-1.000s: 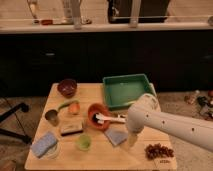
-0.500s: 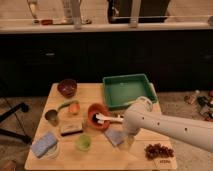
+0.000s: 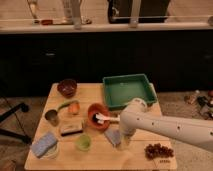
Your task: Place towel in tray
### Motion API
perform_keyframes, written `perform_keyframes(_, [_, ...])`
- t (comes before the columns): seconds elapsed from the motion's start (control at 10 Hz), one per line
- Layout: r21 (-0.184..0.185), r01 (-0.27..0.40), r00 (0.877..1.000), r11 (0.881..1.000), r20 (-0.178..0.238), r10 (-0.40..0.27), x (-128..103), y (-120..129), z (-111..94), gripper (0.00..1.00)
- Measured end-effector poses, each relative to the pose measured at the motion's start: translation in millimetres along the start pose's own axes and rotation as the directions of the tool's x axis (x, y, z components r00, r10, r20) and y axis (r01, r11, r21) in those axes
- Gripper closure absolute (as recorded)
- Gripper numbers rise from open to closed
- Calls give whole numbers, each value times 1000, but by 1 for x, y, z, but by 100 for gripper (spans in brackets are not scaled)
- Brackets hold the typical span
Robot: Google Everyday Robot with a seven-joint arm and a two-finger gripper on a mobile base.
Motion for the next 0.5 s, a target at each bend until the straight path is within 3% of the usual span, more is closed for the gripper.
perform_keyframes(0.5, [-20,8,1000,1000,3,-8,1,2,10,20])
